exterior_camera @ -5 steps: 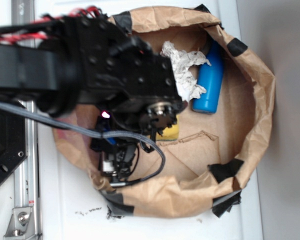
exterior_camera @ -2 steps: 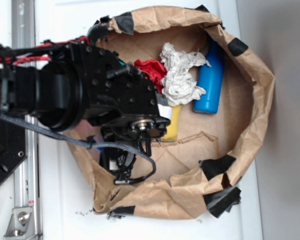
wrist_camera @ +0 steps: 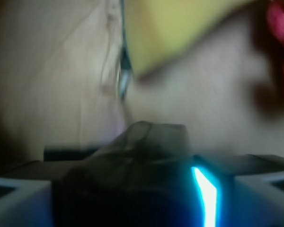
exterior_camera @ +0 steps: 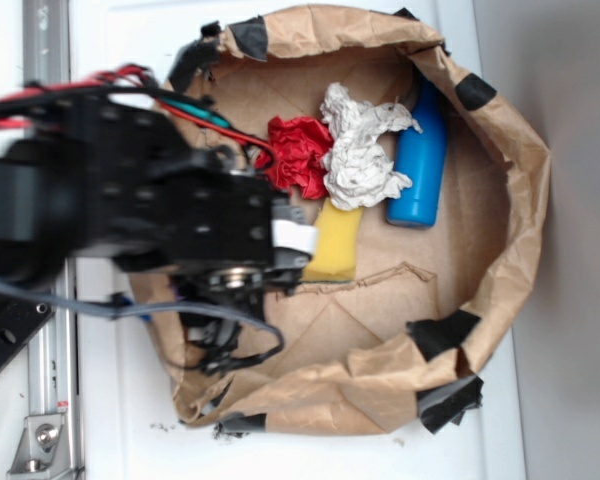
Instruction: Grab the black box.
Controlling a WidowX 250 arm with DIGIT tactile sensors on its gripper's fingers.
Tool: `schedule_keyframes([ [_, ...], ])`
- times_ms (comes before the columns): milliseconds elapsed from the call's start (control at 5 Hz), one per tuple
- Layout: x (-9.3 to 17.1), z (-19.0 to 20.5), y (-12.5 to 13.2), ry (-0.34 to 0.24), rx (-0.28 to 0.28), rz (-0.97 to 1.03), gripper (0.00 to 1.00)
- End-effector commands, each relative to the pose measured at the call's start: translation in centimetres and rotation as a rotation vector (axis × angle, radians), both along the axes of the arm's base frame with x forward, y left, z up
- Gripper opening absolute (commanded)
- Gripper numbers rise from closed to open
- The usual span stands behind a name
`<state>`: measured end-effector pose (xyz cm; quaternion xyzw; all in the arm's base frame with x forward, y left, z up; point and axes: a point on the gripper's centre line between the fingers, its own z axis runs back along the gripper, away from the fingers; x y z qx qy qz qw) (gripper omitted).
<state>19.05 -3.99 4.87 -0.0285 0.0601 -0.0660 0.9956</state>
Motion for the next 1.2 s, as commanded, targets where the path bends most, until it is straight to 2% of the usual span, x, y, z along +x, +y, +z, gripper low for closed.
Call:
schedule_keyframes([
  [0,2.5,8.2,1.9,-0.186,-0.014,0.05,0.0],
  [200,4.9,12.7,1.7,-0.23,-0.012,0.073,0.0],
  [400,6.6,14.5,0.8,-0.21,0.038,0.079,0.0],
  [600,6.9,13.5,0.5,-0.154,0.054,0.075,0.0],
  [1000,6.6,13.3,1.2,-0.176,0.06,0.094,0.0],
])
